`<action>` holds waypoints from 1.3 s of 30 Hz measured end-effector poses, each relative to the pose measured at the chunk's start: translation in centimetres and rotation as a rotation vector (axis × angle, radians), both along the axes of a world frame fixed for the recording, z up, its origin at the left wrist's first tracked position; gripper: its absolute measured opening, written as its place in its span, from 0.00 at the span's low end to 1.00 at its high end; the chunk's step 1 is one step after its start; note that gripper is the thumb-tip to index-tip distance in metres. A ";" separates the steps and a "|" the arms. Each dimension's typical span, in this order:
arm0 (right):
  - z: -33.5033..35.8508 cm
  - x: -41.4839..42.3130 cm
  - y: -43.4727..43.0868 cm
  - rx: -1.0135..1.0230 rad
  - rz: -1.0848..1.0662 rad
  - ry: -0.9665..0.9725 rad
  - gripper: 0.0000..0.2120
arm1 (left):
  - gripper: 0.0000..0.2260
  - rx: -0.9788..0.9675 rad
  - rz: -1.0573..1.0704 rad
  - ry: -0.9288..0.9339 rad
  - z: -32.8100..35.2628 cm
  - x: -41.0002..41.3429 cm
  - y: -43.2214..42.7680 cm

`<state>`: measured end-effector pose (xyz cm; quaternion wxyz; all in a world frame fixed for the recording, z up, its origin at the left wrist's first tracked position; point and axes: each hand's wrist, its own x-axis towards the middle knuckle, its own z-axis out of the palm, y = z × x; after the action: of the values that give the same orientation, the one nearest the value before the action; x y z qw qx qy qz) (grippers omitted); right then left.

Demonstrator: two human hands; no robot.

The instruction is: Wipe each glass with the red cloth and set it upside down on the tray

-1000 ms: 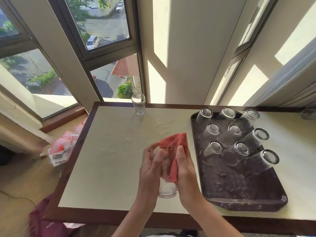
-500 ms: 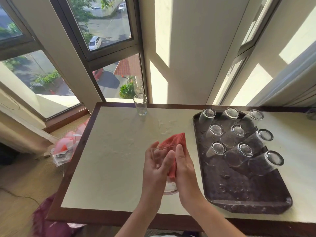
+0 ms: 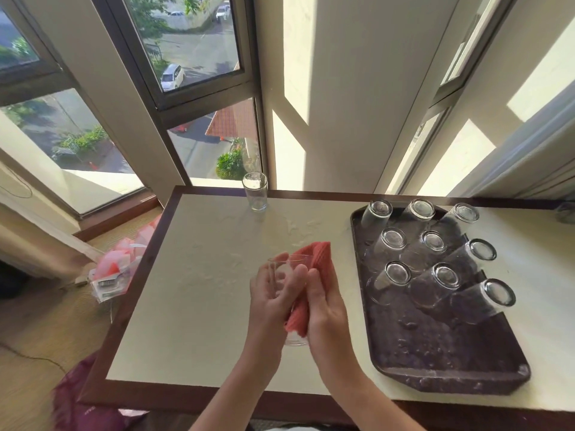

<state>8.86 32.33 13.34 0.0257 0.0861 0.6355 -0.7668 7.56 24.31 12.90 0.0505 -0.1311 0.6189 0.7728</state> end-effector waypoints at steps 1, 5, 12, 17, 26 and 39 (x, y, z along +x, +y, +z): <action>-0.3 0.7 -0.2 0.071 -0.002 0.036 0.24 | 0.39 0.003 0.012 0.000 -0.1 -0.2 -0.2; -0.9 0.7 -0.1 0.132 0.015 0.123 0.25 | 0.31 0.042 0.068 0.006 -0.3 -0.2 -0.4; 0.3 -0.1 0.1 0.009 -0.009 0.046 0.22 | 0.30 0.024 -0.021 0.037 -0.1 -0.2 0.0; -0.8 2.0 -0.2 0.267 0.007 0.200 0.24 | 0.38 0.065 0.071 0.035 -0.3 -0.6 -0.4; -1.2 0.0 0.2 -0.071 -0.040 -0.043 0.23 | 0.29 -0.035 0.042 -0.010 -0.2 -0.4 0.0; -1.5 -0.9 -0.1 0.080 0.024 -0.086 0.17 | 0.24 0.094 -0.032 -0.048 -0.7 0.0 -0.4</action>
<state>7.93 32.27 11.84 0.0587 0.1126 0.6650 -0.7360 7.56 23.93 12.20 0.0839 -0.1372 0.5824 0.7969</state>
